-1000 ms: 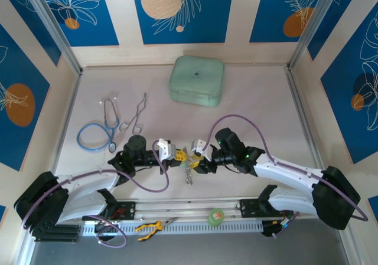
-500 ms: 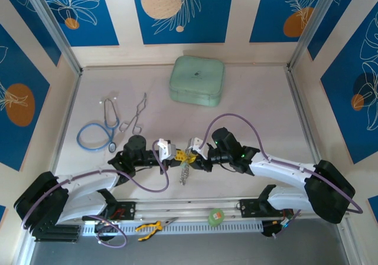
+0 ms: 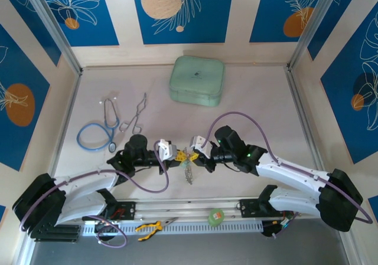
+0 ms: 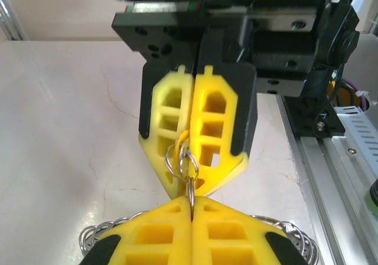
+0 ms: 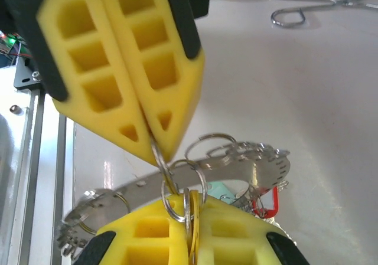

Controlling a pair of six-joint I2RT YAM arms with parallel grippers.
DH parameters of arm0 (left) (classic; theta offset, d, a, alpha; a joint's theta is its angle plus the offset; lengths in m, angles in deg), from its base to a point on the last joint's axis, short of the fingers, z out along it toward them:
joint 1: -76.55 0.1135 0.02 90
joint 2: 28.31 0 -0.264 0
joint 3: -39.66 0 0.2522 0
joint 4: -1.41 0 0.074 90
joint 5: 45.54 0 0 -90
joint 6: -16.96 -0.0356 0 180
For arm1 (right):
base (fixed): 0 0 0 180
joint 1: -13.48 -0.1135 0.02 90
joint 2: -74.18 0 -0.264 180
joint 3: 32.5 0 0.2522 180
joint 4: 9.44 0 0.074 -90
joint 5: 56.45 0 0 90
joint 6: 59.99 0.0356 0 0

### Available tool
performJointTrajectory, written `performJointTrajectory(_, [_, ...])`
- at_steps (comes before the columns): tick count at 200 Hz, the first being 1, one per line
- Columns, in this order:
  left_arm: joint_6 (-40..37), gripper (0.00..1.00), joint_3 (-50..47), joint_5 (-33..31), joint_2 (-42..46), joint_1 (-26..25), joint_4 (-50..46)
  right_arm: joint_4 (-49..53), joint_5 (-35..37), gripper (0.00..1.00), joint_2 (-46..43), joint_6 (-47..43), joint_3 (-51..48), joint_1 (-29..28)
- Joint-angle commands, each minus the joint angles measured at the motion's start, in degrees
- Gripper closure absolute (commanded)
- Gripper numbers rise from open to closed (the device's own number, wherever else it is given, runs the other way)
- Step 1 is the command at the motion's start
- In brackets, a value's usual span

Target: Put the keys on the keyring

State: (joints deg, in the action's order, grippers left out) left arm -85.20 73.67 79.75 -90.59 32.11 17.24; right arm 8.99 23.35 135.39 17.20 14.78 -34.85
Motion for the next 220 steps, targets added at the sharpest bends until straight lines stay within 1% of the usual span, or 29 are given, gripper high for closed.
performJointTrajectory(1, [-2.4,1.0,2.3,0.0,1.1,-0.4,-3.4,4.0,0.9,1.0,-1.4,-1.7,2.5,-0.4])
performJointTrajectory(26, [-3.3,0.99,3.4,-1.2,1.1,-0.5,-6.3,7.4,1.6,1.0,-1.8,-2.5,4.5,-0.7])
performJointTrajectory(32, [-3.1,0.9,3.6,-2.0,1.2,-0.5,-6.9,8.3,2.0,1.0,-1.9,-2.8,5.0,-0.8])
performJointTrajectory(38, [-2.6,0.76,3.6,-2.8,1.4,-0.4,-7.1,9.2,2.3,1.0,-2.0,-3.0,5.7,-0.8])
performJointTrajectory(43, [-2.0,0.67,3.4,-3.6,1.7,-0.5,-7.0,9.8,2.6,1.0,-2.1,-3.1,6.2,-0.9])
performJointTrajectory(59, [0.5,0.43,1.8,-6.7,3.7,-0.4,-5.2,11.9,3.4,1.0,-1.9,-3.8,8.3,-1.0])
performJointTrajectory(73, [3.1,0.3,-0.2,-11.2,7.2,-0.4,-3.7,13.1,3.7,1.0,-1.3,-4.2,10.2,-1.1])
performJointTrajectory(85, [5.1,0.2,-2.0,-17.5,11.6,-0.4,-3.5,13.0,3.6,1.0,-0.3,-4.3,11.3,-1.3])
performJointTrajectory(90, [5.6,0.17,-2.5,-21.0,13.8,-0.4,-4.0,12.7,3.5,1.0,0.3,-4.2,11.8,-1.4])
performJointTrajectory(95, [6.1,0.1,-3.0,-24.4,16.1,-0.4,-4.8,12.3,3.4,1.0,1.1,-4.2,12.4,-1.6])
performJointTrajectory(102, [6.7,0.04,-3.4,-29.3,19.6,-0.4,-6.1,11.6,3.1,1.0,2.3,-4.0,13.1,-2.0])
performJointTrajectory(123, [6.9,0.0,-3.6,-42.7,30.4,-0.3,-11.4,8.3,2.1,1.0,7.6,-3.8,16.5,-4.2])
performJointTrajectory(136, [6.5,0.0,-3.1,-48.7,36.3,-0.3,-14.2,6.1,0.7,1.0,11.9,-3.6,19.3,-5.9])
performJointTrajectory(147, [6.5,0.0,-2.3,-52.6,40.2,-0.3,-16.0,4.5,-0.4,1.0,15.8,-3.5,22.1,-7.2])
performJointTrajectory(168, [5.7,0.0,0.2,-58.5,44.0,-0.3,-18.4,0.8,-2.9,1.0,22.6,-2.5,26.8,-9.2])
performJointTrajectory(194, [4.8,0.0,2.7,-63.8,44.1,-0.3,-18.7,-3.6,-4.0,1.0,28.7,-0.2,29.8,-9.5])
performJointTrajectory(204, [4.5,0.0,3.4,-65.1,43.3,-0.3,-18.4,-3.3,-4.2,1.0,30.4,-0.4,30.2,-8.9])
performJointTrajectory(220, [4.5,0.0,3.8,-65.5,41.4,-0.2,-17.4,1.4,-3.3,1.0,32.5,-2.5,30.6,-7.7])
